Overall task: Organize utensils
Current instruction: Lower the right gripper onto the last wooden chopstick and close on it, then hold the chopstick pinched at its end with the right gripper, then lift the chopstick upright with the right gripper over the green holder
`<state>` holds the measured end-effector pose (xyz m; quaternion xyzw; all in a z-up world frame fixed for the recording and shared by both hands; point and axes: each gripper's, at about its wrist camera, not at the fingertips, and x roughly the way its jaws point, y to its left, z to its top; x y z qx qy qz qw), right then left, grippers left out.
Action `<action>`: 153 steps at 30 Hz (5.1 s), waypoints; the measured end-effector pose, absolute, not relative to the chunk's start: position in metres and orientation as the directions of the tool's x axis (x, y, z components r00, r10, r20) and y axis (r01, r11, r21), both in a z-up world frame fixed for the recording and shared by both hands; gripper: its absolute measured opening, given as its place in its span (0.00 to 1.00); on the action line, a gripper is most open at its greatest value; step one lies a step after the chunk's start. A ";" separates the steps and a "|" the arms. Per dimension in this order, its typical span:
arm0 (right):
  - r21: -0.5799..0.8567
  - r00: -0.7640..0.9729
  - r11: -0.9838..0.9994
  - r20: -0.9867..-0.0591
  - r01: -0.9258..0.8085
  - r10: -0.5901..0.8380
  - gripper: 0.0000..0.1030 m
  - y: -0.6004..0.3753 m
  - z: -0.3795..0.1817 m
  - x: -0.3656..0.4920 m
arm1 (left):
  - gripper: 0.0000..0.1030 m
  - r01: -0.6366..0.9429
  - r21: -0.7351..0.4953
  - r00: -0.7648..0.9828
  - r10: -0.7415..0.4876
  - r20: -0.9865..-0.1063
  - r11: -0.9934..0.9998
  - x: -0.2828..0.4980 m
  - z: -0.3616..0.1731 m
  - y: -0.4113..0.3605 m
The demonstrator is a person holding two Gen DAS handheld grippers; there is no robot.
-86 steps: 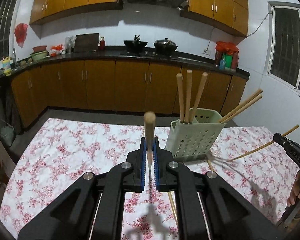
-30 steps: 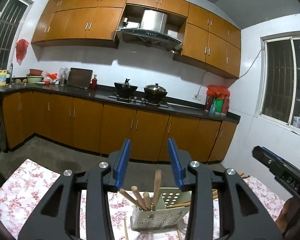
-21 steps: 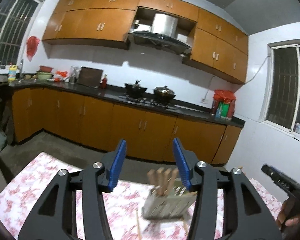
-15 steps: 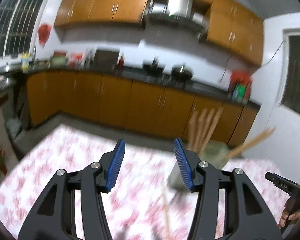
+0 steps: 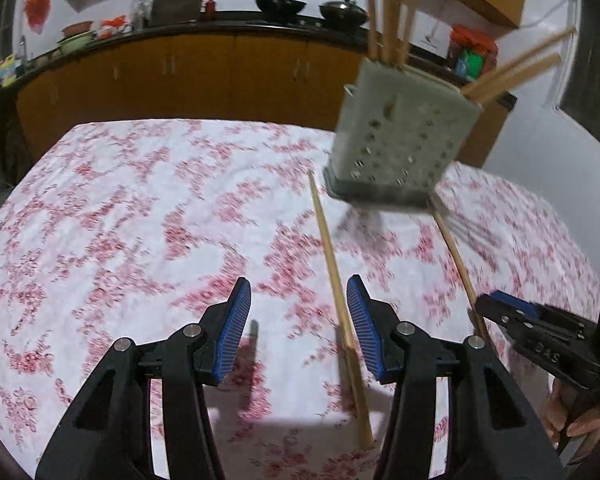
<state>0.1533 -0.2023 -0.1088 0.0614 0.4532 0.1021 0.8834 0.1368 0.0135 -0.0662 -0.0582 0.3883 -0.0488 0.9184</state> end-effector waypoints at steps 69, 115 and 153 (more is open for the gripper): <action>0.071 0.639 0.997 -0.768 0.019 0.042 0.10 -0.247 -0.115 0.181 | 0.09 -0.017 -0.096 0.635 -0.064 -0.770 0.995 0.178 -0.098 0.040; 0.108 0.752 0.994 -0.656 -0.002 0.073 0.08 -0.253 -0.061 0.155 | 0.07 0.061 -0.053 0.712 -0.080 -0.698 0.997 0.156 -0.050 0.029; 0.180 0.943 0.958 -0.210 -0.223 0.259 0.08 -0.210 0.151 0.175 | 0.07 0.181 -0.129 0.969 -0.199 -0.147 0.975 0.181 0.159 -0.020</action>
